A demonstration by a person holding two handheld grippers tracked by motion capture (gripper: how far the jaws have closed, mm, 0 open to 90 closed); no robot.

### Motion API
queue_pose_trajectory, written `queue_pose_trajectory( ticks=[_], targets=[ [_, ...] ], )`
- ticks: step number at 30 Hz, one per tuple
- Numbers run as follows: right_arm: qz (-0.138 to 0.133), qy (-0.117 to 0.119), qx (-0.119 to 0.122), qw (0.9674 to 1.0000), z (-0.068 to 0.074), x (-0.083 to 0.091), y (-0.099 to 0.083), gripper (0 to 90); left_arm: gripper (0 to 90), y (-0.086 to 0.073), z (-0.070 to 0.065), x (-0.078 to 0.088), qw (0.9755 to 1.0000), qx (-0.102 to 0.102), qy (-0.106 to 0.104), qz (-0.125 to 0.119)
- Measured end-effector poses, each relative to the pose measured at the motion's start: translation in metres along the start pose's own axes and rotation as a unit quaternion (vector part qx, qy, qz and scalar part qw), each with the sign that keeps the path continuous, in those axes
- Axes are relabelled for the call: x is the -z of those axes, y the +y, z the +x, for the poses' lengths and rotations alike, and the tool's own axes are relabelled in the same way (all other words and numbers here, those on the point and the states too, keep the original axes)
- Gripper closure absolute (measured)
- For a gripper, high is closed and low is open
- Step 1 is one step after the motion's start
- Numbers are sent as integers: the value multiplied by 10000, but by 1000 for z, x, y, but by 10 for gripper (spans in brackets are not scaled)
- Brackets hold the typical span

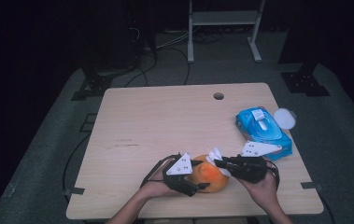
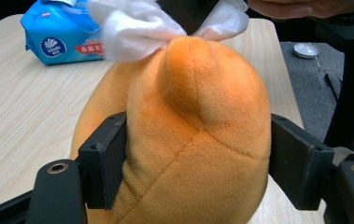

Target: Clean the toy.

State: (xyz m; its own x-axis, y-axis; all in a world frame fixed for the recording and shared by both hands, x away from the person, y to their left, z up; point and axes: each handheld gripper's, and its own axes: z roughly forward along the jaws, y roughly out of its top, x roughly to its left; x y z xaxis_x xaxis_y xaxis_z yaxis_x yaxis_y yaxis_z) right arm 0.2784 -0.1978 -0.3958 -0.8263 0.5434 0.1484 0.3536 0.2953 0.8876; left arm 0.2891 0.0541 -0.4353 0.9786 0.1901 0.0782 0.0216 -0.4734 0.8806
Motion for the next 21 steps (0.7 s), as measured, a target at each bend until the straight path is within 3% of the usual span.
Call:
queue_pose_trajectory(
  ticks=[3, 6, 13, 16, 21],
  targets=[
    [25, 120, 93, 9999, 4, -11, 6, 817, 272, 0, -2, 0, 9999, -137, -28, 66],
    [63, 126, 74, 9999, 1, -13, 7, 818, 276, -1, -1, 0, 10000, -83, -32, 31],
    [184, -89, -157, 9997, -18, -6, -4, 818, 280, -2, -1, -1, 10000, -72, -54, 4],
    [248, -125, -433, 9987, -28, 3, -14, 818, 280, -2, -1, -1, 9999, -92, -79, 1],
    [207, -106, -441, 9988, -26, 6, -14, 817, 280, -1, -1, -2, 9999, -117, -103, 20]
  ],
)
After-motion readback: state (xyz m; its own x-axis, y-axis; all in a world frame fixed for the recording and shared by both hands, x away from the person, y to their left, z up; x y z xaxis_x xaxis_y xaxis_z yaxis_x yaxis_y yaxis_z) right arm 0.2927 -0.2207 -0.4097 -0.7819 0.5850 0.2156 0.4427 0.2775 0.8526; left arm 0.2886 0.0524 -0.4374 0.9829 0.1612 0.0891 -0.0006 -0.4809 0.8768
